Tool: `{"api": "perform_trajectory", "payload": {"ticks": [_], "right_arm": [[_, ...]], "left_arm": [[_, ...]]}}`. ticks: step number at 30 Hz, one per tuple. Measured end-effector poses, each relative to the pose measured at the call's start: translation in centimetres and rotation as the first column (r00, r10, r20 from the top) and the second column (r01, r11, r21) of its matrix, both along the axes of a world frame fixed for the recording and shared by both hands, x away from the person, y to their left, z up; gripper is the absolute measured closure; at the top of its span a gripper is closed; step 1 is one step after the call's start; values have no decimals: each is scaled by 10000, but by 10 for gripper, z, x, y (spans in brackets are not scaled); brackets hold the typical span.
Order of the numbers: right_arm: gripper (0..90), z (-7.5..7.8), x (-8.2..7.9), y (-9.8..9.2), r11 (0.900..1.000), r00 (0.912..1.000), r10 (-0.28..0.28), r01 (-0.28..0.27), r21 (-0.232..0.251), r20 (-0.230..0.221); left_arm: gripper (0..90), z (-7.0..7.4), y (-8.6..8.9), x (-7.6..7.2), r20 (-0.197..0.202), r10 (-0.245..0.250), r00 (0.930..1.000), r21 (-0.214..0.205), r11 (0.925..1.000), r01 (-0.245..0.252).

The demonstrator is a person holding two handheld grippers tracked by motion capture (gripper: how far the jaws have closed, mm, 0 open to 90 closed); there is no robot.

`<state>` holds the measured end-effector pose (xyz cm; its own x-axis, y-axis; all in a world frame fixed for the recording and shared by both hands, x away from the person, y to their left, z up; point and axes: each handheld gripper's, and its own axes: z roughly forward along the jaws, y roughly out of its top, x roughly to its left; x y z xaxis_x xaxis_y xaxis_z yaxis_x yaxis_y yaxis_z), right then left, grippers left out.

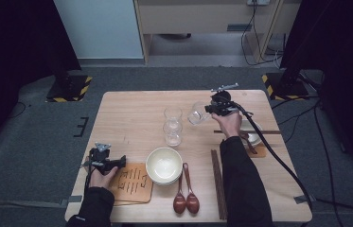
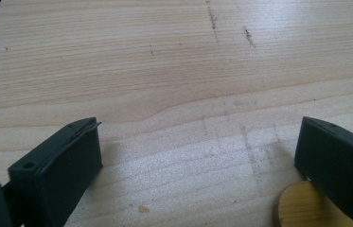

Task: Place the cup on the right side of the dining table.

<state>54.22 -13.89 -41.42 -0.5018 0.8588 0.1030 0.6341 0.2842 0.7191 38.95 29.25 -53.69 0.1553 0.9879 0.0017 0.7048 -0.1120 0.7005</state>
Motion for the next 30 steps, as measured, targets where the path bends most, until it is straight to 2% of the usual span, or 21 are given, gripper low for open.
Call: {"api": "perform_trajectory", "payload": {"ticks": [14,15,21,30], "right_arm": [[856,-5,2,-40,9960,9961,-877,877,-149,-45],[856,-6,3,-45,9940,9947,-1027,1024,-386,-56],[856,-12,3,-57,9884,9902,-1370,1348,-703,-281],[856,-26,4,-60,9813,9862,-1506,1407,-1311,-692]], "left_arm": [[3,0,0,0,-1,0,10000,2,10000,0],[2,0,0,0,-1,0,10000,1,10000,0],[2,0,0,0,-1,0,10000,2,10000,0],[3,0,0,0,-1,-3,10000,3,10000,3]]}}
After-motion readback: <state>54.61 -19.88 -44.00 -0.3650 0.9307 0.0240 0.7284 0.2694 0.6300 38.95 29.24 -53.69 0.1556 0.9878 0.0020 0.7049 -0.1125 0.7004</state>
